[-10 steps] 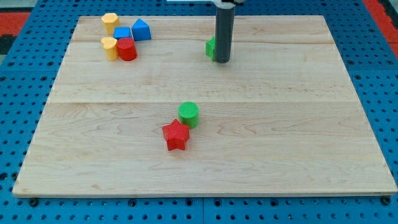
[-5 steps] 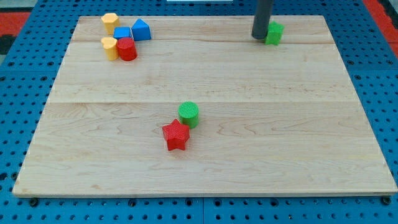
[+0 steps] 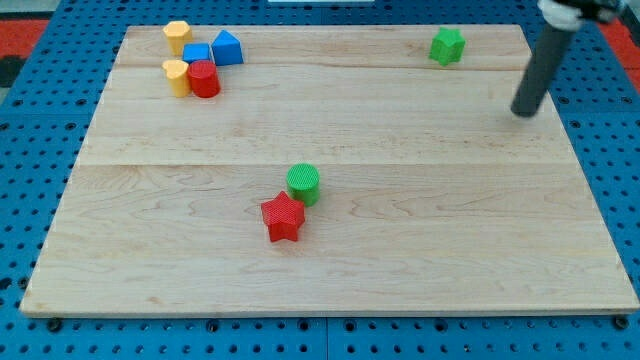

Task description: Slide the green star towards top right corner of the board

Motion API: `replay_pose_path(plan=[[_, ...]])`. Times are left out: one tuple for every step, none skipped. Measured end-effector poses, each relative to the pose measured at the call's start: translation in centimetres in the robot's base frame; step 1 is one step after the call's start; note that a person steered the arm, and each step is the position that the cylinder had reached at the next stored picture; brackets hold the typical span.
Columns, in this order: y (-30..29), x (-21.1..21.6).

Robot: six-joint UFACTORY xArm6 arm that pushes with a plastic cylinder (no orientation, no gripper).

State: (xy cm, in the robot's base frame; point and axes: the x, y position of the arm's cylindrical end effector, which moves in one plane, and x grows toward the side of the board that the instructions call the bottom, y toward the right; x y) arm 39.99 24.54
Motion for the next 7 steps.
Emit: replay_pose_path(plan=[[-2.0, 6.1], [-2.0, 9.1], [-2.0, 13.5], [-2.2, 17.1], [-7.8, 17.8], [-16.3, 17.8], [-23.5, 17.8]])
